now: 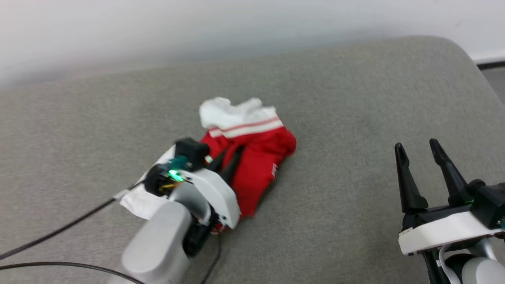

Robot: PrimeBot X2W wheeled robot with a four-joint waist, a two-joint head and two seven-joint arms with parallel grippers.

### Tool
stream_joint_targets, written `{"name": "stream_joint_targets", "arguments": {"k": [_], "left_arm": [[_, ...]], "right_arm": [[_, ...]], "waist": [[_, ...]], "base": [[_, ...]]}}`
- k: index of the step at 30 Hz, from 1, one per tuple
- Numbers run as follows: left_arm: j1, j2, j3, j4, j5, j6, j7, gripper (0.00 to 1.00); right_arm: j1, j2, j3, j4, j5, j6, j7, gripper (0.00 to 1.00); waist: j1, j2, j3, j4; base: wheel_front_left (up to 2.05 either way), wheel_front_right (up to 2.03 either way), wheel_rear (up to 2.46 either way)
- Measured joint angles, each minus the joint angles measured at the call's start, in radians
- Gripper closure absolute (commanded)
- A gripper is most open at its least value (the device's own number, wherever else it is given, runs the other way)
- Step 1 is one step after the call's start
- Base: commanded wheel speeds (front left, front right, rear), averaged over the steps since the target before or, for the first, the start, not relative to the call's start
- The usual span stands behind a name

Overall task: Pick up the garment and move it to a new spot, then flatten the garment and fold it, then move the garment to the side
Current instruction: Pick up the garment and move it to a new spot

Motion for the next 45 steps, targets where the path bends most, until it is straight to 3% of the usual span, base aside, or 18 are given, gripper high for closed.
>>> {"name": "stream_joint_targets", "arguments": {"k": [4, 5, 6, 7, 15, 22, 30, 37, 45], "left_arm": [[-0.001, -0.025, -0.09, 0.047, 0.011, -0.01, -0.007, 1.0], [-0.002, -0.026, -0.109, 0.057, 0.014, -0.012, -0.011, 0.71], [-0.003, -0.028, -0.127, 0.064, 0.015, -0.014, -0.02, 0.18], [-0.005, -0.028, -0.138, 0.066, 0.015, -0.015, -0.039, 0.0], [-0.019, -0.017, -0.146, 0.047, 0.013, -0.015, -0.159, 0.0], [0.051, 0.002, -0.048, -0.091, 0.03, 0.07, -0.179, 0.0], [0.227, 0.038, 0.152, -0.295, 0.066, 0.169, -0.181, 0.0], [0.387, 0.078, 0.27, -0.358, 0.099, 0.201, -0.181, 0.0], [0.496, 0.1, 0.309, -0.397, 0.128, 0.219, -0.181, 0.0]], "right_arm": [[-0.01, 0.0, -0.002, 0.009, 0.011, 0.0, -0.012, 0.0], [-0.011, 0.0, -0.003, 0.013, 0.016, 0.0, -0.018, 0.0], [-0.013, 0.0, -0.003, 0.018, 0.016, 0.0, -0.021, 0.0], [-0.014, 0.0, -0.004, 0.021, 0.016, 0.0, -0.022, 0.0], [-0.017, 0.0, -0.012, 0.048, 0.02, 0.0, -0.035, 0.0], [0.008, 0.0, -0.016, 0.05, 0.005, 0.0, -0.01, 0.0], [0.042, 0.0, -0.018, 0.035, -0.005, 0.0, 0.019, 0.0], [0.065, 0.0, -0.016, 0.032, -0.01, 0.0, 0.042, 0.0], [0.085, 0.0, -0.014, 0.026, -0.011, 0.0, 0.054, 0.0]], "waist": [[0.0001, 0.0, 0.046, -0.028], [0.0001, 0.0, 0.055, -0.033], [0.0002, 0.0, 0.061, -0.039], [0.0002, 0.0, 0.066, -0.043], [0.0002, 0.0, 0.012, -0.024], [0.0001, 0.0, -0.06, 0.028], [0.0001, 0.0, -0.107, 0.094], [0.0, 0.0, -0.149, 0.12], [0.0001, 0.0, -0.17, 0.13]], "base": [[0.0, 0.0, 0.0], [0.0, 0.0, 0.0], [0.0, 0.0, 0.0], [0.0, 0.0, 0.0], [0.0, 0.0, 0.0], [0.0, 0.0, 0.0], [0.0, 0.0, 0.0], [0.0, 0.0, 0.0], [0.0, 0.0, 0.0]]}}
